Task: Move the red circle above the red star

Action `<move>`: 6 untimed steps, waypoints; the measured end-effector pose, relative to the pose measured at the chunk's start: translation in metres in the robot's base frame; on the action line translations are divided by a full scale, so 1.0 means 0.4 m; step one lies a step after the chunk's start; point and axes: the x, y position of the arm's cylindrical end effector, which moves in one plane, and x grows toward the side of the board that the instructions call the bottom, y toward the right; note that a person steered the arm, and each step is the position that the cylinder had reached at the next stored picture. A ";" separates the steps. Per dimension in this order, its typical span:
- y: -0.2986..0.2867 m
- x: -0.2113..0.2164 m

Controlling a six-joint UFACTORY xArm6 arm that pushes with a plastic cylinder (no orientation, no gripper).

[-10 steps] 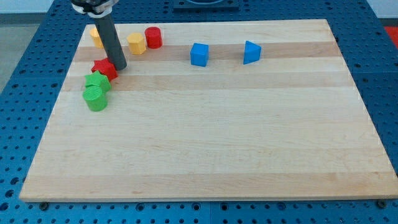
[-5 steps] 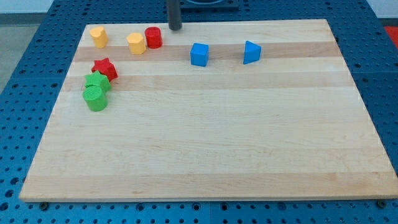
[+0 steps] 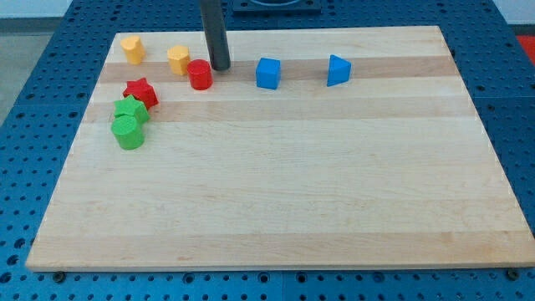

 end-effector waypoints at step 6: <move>-0.184 0.054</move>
